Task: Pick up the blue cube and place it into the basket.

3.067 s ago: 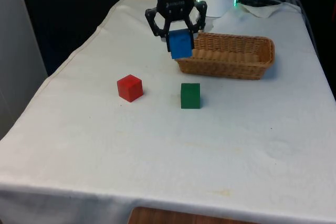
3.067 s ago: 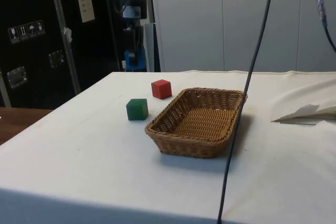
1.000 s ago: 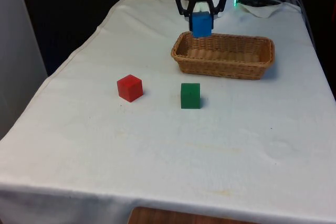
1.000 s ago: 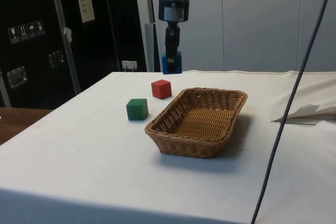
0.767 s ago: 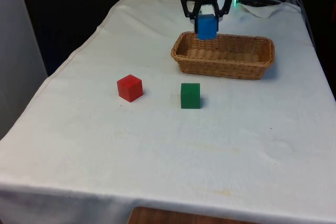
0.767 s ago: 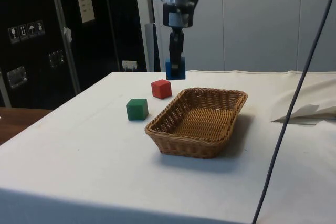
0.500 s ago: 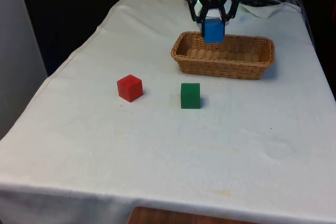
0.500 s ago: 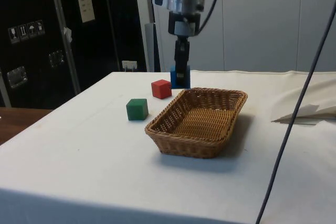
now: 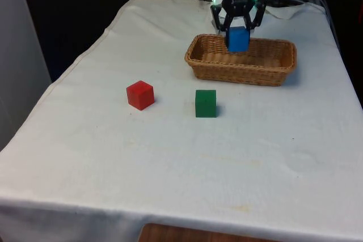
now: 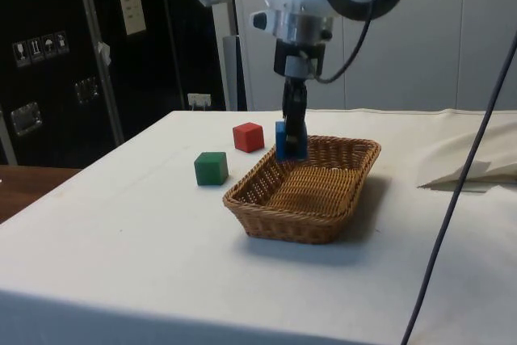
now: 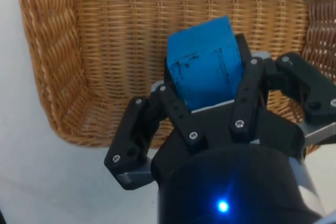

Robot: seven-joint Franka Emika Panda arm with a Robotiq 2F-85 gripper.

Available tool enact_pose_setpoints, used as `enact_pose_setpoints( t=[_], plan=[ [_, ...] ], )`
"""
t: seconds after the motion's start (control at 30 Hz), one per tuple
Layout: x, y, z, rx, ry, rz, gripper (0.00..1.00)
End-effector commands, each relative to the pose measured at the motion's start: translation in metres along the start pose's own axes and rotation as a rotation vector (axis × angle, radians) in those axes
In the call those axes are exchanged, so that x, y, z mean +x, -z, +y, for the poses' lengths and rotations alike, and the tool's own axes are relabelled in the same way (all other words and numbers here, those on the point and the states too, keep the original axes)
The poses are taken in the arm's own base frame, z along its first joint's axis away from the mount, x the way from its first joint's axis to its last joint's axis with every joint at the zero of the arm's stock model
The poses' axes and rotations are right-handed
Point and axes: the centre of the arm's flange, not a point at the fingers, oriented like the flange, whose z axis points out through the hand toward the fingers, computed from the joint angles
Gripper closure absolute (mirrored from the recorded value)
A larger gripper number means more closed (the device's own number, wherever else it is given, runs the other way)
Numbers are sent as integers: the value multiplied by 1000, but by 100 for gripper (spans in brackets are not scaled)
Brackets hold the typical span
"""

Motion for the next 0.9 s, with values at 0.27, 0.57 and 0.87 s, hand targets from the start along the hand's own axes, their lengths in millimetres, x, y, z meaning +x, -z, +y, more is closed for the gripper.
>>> enact_pose_setpoints(
  t=[0.27,0.57,0.87],
  plan=[
    [-8,-26,-1,-6,0,9,100],
    [-24,-42,-5,-7,0,7,100],
    [-37,-51,-7,-9,2,7,100]
  ],
)
